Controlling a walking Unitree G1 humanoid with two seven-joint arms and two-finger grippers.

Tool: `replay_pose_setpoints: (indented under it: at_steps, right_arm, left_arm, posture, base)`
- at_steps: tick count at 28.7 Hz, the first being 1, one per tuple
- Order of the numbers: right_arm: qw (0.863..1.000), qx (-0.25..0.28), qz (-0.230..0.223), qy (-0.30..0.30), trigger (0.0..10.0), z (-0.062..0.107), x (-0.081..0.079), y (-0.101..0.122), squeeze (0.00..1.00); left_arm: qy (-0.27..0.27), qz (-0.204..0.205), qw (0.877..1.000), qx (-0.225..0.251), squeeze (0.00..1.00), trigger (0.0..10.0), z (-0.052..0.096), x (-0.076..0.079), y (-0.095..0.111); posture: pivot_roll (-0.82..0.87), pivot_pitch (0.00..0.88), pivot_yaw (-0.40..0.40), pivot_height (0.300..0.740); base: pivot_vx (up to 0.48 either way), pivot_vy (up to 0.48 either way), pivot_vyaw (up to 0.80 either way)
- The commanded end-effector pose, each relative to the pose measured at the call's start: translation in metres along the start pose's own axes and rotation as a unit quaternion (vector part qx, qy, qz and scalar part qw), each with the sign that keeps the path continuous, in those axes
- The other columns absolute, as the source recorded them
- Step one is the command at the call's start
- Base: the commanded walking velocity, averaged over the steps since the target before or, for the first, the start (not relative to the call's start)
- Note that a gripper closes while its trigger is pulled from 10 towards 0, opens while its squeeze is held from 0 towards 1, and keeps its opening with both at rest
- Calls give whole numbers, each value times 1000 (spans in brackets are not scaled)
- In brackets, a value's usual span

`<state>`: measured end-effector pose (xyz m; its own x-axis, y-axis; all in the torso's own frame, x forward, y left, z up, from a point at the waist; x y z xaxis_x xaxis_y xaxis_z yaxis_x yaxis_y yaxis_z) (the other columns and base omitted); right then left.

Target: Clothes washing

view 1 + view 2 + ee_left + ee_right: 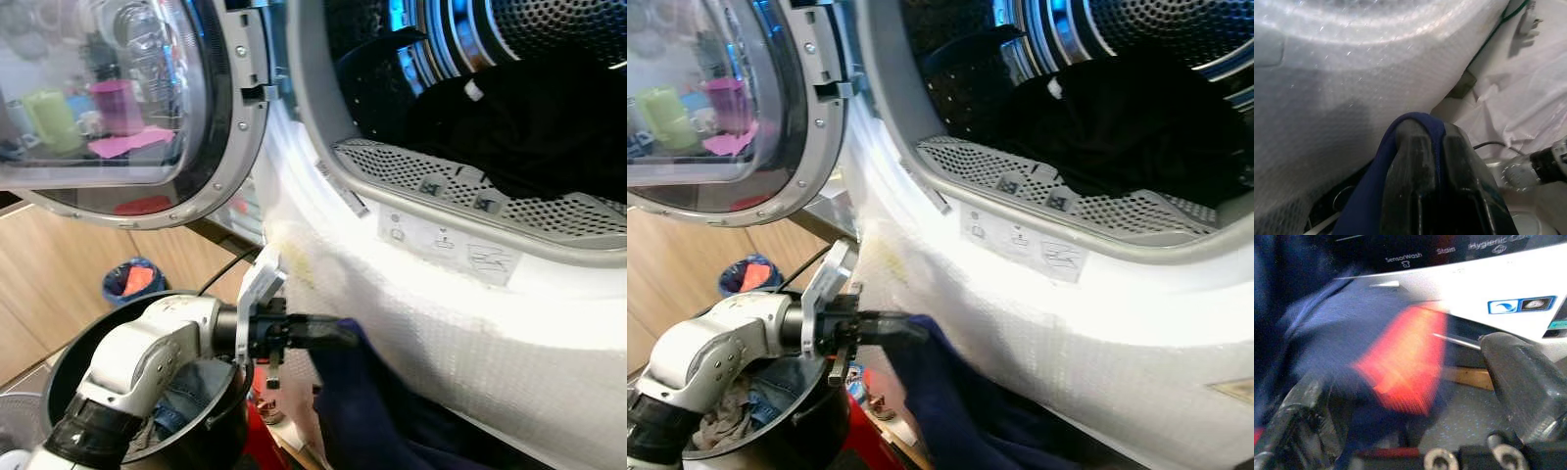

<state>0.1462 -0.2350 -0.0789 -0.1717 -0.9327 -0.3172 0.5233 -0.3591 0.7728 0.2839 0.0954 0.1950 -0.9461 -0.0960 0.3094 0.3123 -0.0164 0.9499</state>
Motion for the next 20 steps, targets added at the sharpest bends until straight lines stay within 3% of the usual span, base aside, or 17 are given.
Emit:
replay_pose_setpoints:
  at_steps: [1, 4, 8, 12, 14, 20]
  right_arm:
    - [999, 4, 20, 39, 10000, 4, -1, 2, 1000]
    - [990, 15, 66, 124, 10000, 22, 2, 14, 1000]
    - [973, 40, 113, 199, 10000, 33, -9, 39, 1000]
    - [953, 63, 130, 266, 10000, 36, -32, 56, 1000]
    - [935, 52, 150, 318, 10000, 37, -53, 56, 1000]
    - [906, 43, 153, 391, 10000, 42, -87, 57, 1000]
  left_arm:
    - [4, -20, 1000, -4, 0, 0, -4, -1, 2]
    - [-16, -21, 999, -36, 0, 0, -14, -2, -12]
    - [-48, -19, 996, -78, 0, 0, -25, -1, -30]
    - [-68, -16, 993, -95, 0, 0, -34, 1, -39]
    - [-91, -20, 990, -103, 0, 0, -41, 6, -43]
    - [-129, -36, 985, -105, 0, 0, -56, 15, -43]
  posture:
    - [163, 13, 32, 740]
    - [135, 21, 34, 740]
    - [113, 36, 41, 740]
    - [102, 49, 48, 740]
    - [98, 56, 48, 740]
    - [99, 62, 48, 740]
  base:
    - [0, 0, 0]
    - [0, 0, 0]
    - [0, 0, 0]
    - [0, 0, 0]
    - [0, 0, 0]
    - [0, 0, 0]
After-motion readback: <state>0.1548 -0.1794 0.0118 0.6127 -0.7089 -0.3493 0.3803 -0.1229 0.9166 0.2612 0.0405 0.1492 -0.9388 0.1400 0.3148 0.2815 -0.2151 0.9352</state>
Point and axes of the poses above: a point about 5 cm out from each wrist's last joint towards the gripper, its own z axis pointing back from the gripper into the wrist, its own y axis along the axis of the wrist's last joint, x = y × z, the point moved 1 cm from there along -z, pointing out of the wrist towards the gripper, and after that the axes turned 9 degrees about z, right-handed, at the moved point
